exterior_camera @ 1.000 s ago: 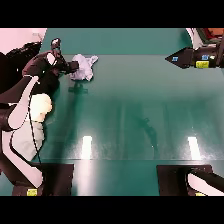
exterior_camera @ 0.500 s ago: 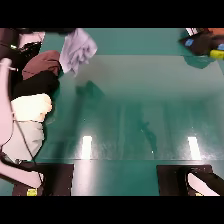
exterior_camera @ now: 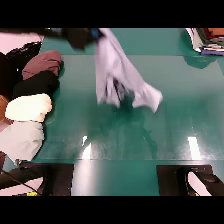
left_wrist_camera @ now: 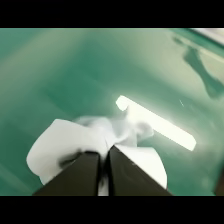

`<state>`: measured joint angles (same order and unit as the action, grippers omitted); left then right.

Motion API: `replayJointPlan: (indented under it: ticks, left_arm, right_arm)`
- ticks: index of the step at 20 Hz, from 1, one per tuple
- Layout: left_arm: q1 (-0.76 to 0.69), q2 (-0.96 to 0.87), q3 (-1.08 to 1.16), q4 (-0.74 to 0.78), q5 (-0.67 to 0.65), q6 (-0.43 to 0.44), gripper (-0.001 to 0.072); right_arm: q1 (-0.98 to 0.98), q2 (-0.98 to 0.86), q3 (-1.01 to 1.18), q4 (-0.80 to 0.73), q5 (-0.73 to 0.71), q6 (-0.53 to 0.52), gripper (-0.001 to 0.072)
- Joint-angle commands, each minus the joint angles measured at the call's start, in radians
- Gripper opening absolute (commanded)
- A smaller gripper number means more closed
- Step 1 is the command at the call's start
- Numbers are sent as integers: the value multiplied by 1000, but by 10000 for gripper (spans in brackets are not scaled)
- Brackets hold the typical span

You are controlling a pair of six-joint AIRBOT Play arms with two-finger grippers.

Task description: Fold the shirts.

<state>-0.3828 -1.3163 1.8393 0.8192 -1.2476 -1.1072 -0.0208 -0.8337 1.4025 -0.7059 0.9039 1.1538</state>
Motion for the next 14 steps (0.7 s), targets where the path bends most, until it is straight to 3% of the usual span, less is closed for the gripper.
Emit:
replayJointPlan:
  ticks: [1, 3, 5, 8, 14]
  left_arm:
    - [-62, 25, -236, -11, -44, 14, 21]
    - [-62, 24, -395, -14, 16, -5, 45]
    - [-62, 24, -533, -10, 80, -48, 615]
    - [-9, 26, -595, 40, 69, -67, 600]
    - [326, 33, -681, 48, 10, -74, 599]
  right_arm:
    - [-14, 39, 0, -1, 39, 2, 15]
    - [-14, 48, 0, 0, 61, 2, 15]
    - [-14, 49, 0, 0, 76, 5, 15]
    - [-14, 49, 0, 0, 76, 20, 15]
    - [-14, 48, 0, -1, 94, 26, 15]
